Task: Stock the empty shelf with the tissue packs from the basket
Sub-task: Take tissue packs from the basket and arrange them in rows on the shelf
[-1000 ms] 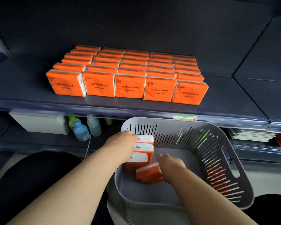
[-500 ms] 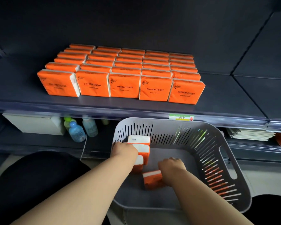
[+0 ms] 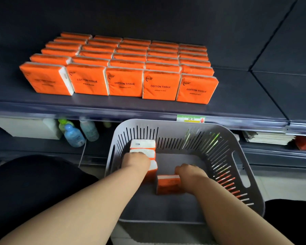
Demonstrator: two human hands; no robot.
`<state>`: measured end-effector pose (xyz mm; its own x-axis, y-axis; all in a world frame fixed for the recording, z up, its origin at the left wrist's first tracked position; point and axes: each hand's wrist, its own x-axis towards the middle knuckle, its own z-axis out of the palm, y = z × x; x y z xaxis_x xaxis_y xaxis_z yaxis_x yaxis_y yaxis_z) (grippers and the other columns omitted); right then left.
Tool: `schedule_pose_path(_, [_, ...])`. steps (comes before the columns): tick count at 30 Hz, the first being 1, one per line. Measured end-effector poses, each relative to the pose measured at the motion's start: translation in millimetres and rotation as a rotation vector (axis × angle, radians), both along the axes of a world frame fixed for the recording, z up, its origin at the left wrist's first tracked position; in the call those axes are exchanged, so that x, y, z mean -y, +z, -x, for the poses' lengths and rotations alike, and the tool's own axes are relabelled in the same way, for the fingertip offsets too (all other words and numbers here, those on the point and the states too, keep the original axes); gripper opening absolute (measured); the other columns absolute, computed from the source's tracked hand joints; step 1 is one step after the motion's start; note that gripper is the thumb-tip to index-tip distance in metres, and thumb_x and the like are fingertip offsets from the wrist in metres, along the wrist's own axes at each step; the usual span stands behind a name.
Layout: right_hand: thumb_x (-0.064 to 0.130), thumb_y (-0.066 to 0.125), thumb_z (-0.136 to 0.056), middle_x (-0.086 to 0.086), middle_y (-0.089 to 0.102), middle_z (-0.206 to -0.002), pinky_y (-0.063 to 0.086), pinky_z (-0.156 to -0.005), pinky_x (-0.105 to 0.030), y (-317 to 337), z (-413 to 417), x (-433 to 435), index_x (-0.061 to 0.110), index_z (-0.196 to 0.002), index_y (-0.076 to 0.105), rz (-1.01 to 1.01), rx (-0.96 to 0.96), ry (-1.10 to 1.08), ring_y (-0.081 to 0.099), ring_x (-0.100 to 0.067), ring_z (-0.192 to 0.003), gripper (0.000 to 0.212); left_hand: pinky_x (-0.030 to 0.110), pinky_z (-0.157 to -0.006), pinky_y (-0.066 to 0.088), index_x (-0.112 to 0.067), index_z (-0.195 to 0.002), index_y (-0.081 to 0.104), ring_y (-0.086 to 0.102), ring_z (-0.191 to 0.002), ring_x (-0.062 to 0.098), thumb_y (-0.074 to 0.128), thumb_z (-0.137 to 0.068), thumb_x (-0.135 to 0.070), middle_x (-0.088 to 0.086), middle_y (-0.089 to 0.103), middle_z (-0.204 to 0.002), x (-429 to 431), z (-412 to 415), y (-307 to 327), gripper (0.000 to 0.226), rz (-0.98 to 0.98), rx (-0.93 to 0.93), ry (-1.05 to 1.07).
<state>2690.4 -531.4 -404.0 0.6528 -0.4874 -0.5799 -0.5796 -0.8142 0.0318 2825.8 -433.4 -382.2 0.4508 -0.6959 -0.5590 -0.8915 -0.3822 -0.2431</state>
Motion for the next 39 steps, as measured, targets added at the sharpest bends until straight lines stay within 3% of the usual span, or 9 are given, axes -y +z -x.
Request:
schedule_pose_path(7, [0.019, 0.060, -0.085, -0.010, 0.053, -0.127, 0.043, -0.098, -0.040, -7, 1, -1, 0.016, -0.126, 0.051, -0.051, 0.003, -0.060, 0.051, -0.031, -0.119, 0.042, 0.038, -0.070, 0.038, -0.004, -0.125, 0.043, 0.052, -0.105, 0.036, 0.045, -0.085, 0.009, 0.016, 0.043, -0.122, 3, 22, -4, 0.042, 0.222, -0.094, -0.165])
schedule_pose_path(11, [0.019, 0.059, -0.086, -0.011, 0.054, -0.128, 0.044, -0.098, -0.038, -9, 2, 3, 0.012, -0.126, 0.052, -0.076, 0.027, -0.152, 0.052, -0.030, -0.119, 0.041, 0.037, -0.086, 0.044, -0.014, -0.127, 0.044, 0.049, -0.106, 0.028, 0.051, -0.083, 0.003, 0.008, 0.040, -0.126, 4, 19, -19, 0.048, 0.438, -0.326, 0.057])
schedule_pose_path(14, [0.021, 0.060, -0.086, -0.011, 0.055, -0.127, 0.044, -0.098, -0.039, -11, 2, 5, 0.012, -0.126, 0.052, -0.100, 0.032, -0.177, 0.053, -0.030, -0.118, 0.041, 0.033, -0.092, 0.044, -0.017, -0.129, 0.047, 0.047, -0.110, 0.023, 0.056, -0.084, -0.005, 0.004, 0.041, -0.128, 9, 16, -24, 0.048, 0.507, -0.379, 0.239])
schedule_pose_path(18, [0.019, 0.058, -0.087, -0.012, 0.054, -0.129, 0.043, -0.100, -0.038, -13, 2, 9, 0.012, -0.127, 0.053, -0.100, 0.024, -0.189, 0.051, -0.030, -0.120, 0.041, 0.029, -0.079, 0.041, -0.016, -0.109, 0.057, 0.047, -0.102, 0.022, 0.061, -0.079, -0.010, 0.005, 0.046, -0.113, 15, 16, -23, 0.031, 0.489, -0.374, 0.211])
schedule_pose_path(25, [0.015, 0.054, -0.089, -0.012, 0.053, -0.129, 0.043, -0.099, -0.039, -12, -2, 7, 0.012, -0.125, 0.053, -0.076, 0.031, -0.147, 0.048, -0.031, -0.122, 0.037, 0.033, -0.066, 0.038, -0.020, -0.100, 0.057, 0.045, -0.091, 0.025, 0.058, -0.076, -0.024, 0.006, 0.041, -0.105, 13, 19, 4, 0.025, 0.495, -0.284, 0.131])
schedule_pose_path(31, [0.020, 0.057, -0.087, -0.011, 0.053, -0.127, 0.044, -0.096, -0.039, -13, -3, 3, 0.013, -0.123, 0.051, -0.096, 0.042, -0.131, 0.049, -0.031, -0.119, 0.038, 0.034, -0.078, 0.042, -0.016, -0.123, 0.048, 0.053, -0.103, 0.028, 0.063, -0.084, -0.019, 0.008, 0.044, -0.121, 9, 24, -7, 0.042, 0.397, -0.335, 0.082])
schedule_pose_path(36, [0.021, 0.058, -0.085, -0.012, 0.054, -0.127, 0.045, -0.097, -0.036, -17, 0, 8, 0.014, -0.124, 0.052, -0.125, 0.045, -0.147, 0.053, -0.030, -0.117, 0.040, 0.037, -0.084, 0.047, -0.013, -0.120, 0.041, 0.056, -0.103, 0.028, 0.074, -0.076, -0.030, 0.009, 0.055, -0.117, 8, 15, -9, 0.057, 0.279, -0.331, 0.221])
schedule_pose_path(37, [0.020, 0.058, -0.085, -0.012, 0.054, -0.128, 0.045, -0.097, -0.035, -17, 0, 8, 0.014, -0.124, 0.053, -0.130, 0.048, -0.149, 0.053, -0.030, -0.117, 0.040, 0.035, -0.084, 0.048, -0.011, -0.124, 0.040, 0.057, -0.104, 0.026, 0.073, -0.078, -0.027, 0.009, 0.055, -0.120, 7, 14, -8, 0.059, 0.232, -0.329, 0.221])
schedule_pose_path(39, [0.020, 0.056, -0.086, -0.013, 0.053, -0.129, 0.044, -0.099, -0.035, -19, -1, 9, 0.014, -0.126, 0.051, -0.142, 0.048, -0.143, 0.052, -0.029, -0.119, 0.041, 0.016, -0.075, 0.049, -0.004, -0.135, 0.034, 0.064, -0.088, 0.003, 0.059, -0.090, -0.010, 0.003, 0.052, -0.121, 7, 12, -11, 0.051, 0.197, -0.348, 0.166])
